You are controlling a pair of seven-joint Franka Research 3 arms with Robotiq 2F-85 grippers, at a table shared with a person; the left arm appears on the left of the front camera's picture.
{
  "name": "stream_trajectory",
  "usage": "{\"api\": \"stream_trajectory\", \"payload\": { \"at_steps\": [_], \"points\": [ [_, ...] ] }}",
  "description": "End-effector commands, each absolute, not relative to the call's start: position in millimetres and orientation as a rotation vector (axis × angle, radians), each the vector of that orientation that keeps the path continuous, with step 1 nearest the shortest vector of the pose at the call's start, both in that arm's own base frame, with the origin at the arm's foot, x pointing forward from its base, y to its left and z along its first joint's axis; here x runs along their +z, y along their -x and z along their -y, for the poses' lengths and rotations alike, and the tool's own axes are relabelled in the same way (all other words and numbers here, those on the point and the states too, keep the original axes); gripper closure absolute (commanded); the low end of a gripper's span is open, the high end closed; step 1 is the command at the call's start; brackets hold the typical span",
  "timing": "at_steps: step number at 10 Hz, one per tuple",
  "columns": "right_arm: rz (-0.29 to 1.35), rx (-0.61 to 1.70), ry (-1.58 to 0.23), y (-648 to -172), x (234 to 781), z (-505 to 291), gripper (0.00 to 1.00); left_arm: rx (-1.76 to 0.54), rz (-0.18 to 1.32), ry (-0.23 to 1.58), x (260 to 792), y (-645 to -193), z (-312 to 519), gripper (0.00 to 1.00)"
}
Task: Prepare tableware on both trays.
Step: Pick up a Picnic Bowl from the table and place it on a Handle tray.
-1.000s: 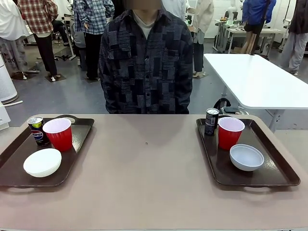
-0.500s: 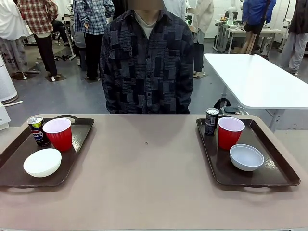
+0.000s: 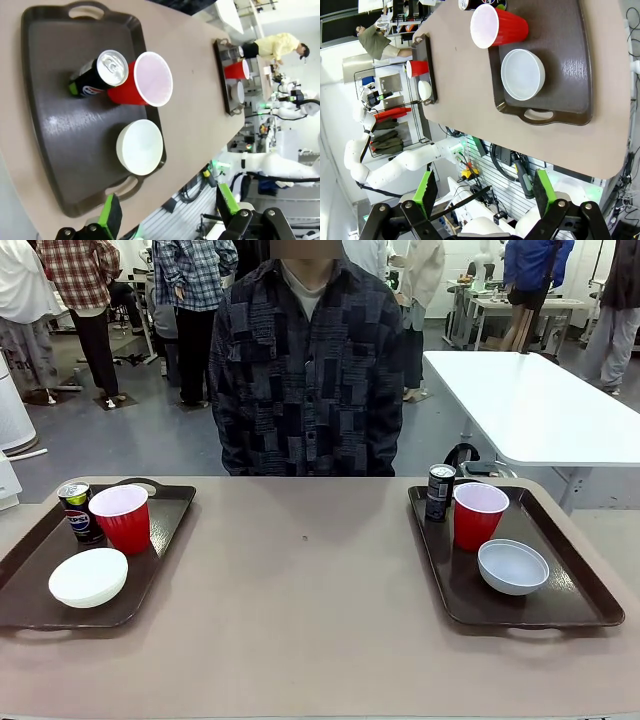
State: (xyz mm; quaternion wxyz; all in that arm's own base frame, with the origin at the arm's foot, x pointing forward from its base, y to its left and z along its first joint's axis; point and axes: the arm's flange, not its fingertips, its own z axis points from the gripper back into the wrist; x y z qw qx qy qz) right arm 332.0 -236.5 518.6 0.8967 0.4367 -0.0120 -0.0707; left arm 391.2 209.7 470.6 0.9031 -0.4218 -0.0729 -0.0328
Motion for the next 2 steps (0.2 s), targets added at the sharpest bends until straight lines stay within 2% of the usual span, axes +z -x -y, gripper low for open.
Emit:
{"api": "stream_trajectory", "payload": {
  "at_steps": [1,2],
  "points": [
    [0.042,-0.14,-0.921,-330.7,518.3,234.3,0.0,-0.077,0.153,0.875,471.8,-389.8,-210.6,0.0],
    [0.042,-0.14,-0.921,-330.7,518.3,234.3,0.0,-0.077,0.153,0.875,471.8,-389.8,-210.6,0.0]
  ]
}}
